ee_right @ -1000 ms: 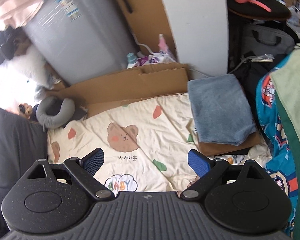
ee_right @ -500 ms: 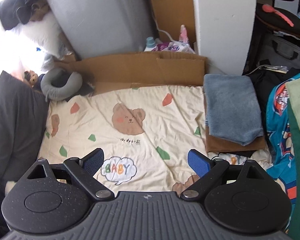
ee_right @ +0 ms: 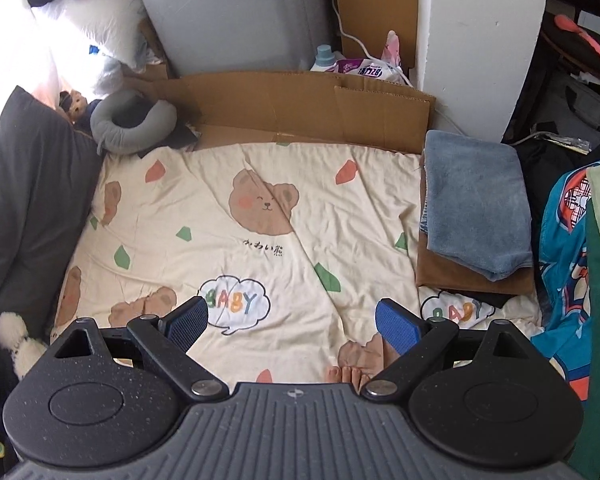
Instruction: Fold clothes
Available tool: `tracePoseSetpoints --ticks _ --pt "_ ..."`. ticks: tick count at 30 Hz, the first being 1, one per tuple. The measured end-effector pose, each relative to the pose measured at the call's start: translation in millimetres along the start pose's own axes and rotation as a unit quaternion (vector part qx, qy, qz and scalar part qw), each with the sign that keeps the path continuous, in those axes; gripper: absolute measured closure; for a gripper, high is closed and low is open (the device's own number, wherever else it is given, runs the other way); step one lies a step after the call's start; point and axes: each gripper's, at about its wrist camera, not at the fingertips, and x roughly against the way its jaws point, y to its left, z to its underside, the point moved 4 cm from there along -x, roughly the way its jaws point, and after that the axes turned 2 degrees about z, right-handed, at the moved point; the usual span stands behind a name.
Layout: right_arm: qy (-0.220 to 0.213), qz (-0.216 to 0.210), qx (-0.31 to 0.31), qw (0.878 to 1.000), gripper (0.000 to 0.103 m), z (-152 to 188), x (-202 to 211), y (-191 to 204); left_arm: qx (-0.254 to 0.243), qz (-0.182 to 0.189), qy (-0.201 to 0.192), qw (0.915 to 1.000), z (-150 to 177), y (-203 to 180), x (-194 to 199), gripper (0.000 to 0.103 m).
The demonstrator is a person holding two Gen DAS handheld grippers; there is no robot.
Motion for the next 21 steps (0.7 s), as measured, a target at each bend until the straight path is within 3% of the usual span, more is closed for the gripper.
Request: tracePoseSetpoints --ticks 21 --pt "0.012 -0.002 0.042 0.999 0.008 17.8 -7.0 2.0 0.012 -0.011 0.004 0.9999 16.0 -14.7 -30.3 0.003"
